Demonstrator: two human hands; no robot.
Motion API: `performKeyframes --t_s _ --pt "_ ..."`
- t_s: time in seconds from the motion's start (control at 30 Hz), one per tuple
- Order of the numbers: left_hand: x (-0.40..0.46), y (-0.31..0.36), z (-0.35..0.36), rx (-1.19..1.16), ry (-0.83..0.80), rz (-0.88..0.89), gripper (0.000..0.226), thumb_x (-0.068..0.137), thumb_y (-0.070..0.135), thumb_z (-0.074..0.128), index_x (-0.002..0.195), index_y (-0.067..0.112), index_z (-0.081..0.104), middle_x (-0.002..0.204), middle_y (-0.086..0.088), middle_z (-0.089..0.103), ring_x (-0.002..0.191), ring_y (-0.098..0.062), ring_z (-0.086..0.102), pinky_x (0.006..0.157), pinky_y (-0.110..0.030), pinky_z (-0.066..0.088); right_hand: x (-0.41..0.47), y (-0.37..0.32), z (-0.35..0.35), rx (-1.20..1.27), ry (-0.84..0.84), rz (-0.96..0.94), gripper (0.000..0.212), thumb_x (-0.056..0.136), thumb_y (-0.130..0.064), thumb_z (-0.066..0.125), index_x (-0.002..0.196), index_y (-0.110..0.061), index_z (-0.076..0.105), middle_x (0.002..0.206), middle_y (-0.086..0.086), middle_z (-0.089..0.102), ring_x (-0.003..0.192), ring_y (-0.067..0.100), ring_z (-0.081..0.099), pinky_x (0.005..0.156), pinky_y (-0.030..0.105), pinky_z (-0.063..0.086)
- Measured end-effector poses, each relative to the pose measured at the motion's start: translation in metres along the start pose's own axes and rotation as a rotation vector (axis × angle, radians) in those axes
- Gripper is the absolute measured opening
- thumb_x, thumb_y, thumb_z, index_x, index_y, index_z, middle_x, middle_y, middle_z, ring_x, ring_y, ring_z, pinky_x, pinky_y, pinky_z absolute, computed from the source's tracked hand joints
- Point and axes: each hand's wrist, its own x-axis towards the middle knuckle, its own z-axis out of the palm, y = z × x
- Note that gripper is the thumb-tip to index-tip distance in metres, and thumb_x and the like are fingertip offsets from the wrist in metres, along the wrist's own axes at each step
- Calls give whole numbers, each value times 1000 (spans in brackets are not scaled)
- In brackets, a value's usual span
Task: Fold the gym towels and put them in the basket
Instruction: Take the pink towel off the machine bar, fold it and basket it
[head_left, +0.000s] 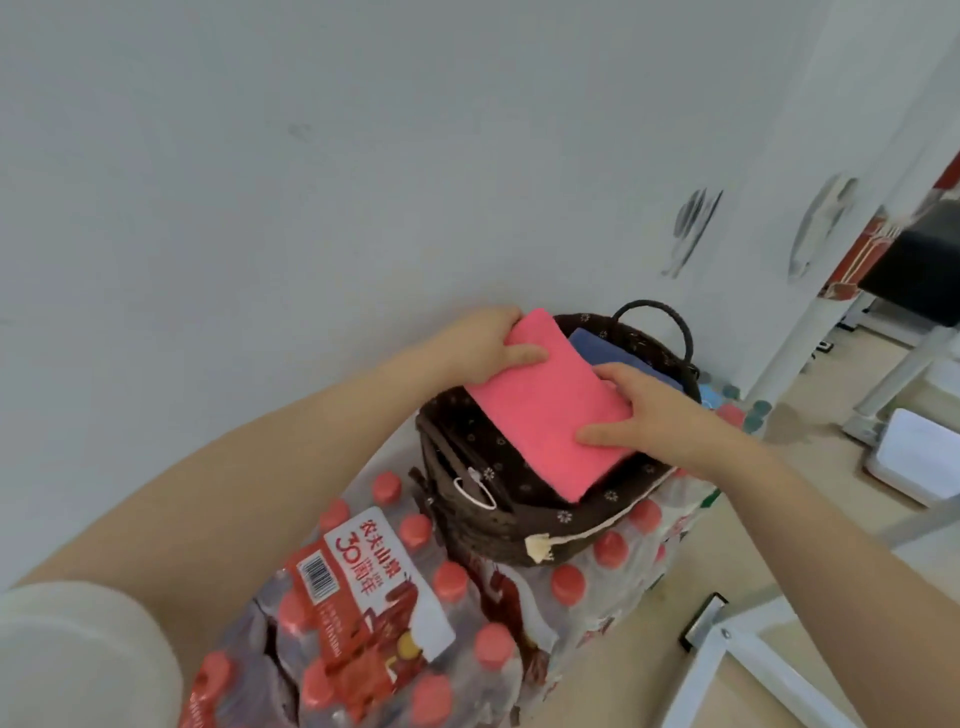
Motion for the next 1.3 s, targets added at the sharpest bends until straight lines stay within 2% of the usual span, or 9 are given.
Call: performKeyframes --t_s 0.07,0.2,0.37,0.47,0.6,0.73,0.9,1.07,1.3 --pt "18 -3 21 109 -120 -25 40 90 30 55 116 1 49 123 -16 55 109 -28 52 76 -28 32 12 11 -3 -232 -43 6 84 78 -30 72 144 -25 21 135 4 48 115 21 52 91 27 42" --pt "38 -19 44 249 -336 -135 33 90 23 53 111 -1 49 123 -18 53 108 -29 51 72 -26 31 24 22 0 -471 -91 -45 85 80 -33 68 145 -24 15 117 13 59 101 25 58 78 29 44" --pt "52 -25 49 265 -363 -141 34 87 25 58 107 -1 49 116 -17 55 103 -29 52 68 -25 28 31 27 -2 -637 -64 -101 71 81 -41 64 136 -20 25 112 5 57 96 26 58 69 32 44" --pt "57 -25 53 256 -332 -138 35 84 24 62 107 1 48 115 -16 56 100 -28 52 67 -27 28 31 28 0 -805 32 -136 58 80 -54 57 120 -16 38 116 4 50 105 25 51 76 35 43" --pt "58 -19 52 266 -297 -32 81 77 18 67 143 15 20 134 -13 44 105 -25 52 81 -30 41 32 37 2 -789 119 -52 77 72 -71 52 121 -13 40 124 7 46 115 26 40 94 35 37" --pt "61 -10 49 668 -339 287 105 77 25 69 147 21 -9 156 1 5 124 -23 37 98 -36 41 36 37 6 -746 92 46 89 69 -71 57 130 -10 32 125 7 51 119 29 41 93 39 35" --pt "75 -2 47 790 -424 293 101 76 34 69 148 18 1 151 0 18 139 -24 11 111 -36 14 36 36 7 -688 93 5 81 74 -53 60 136 -15 24 125 5 44 115 27 40 94 39 29" --pt "84 2 46 740 -357 348 78 73 37 70 138 19 30 133 0 38 130 -21 25 106 -32 18 33 40 1 -652 153 -32 82 77 -53 57 140 -17 19 125 4 44 116 26 46 95 39 30" --pt "94 2 57 789 -295 362 68 75 31 67 132 13 34 130 -5 40 118 -22 37 97 -29 28 35 39 3 -778 146 -7 100 76 -54 62 147 -15 3 139 11 34 123 30 38 101 42 24"
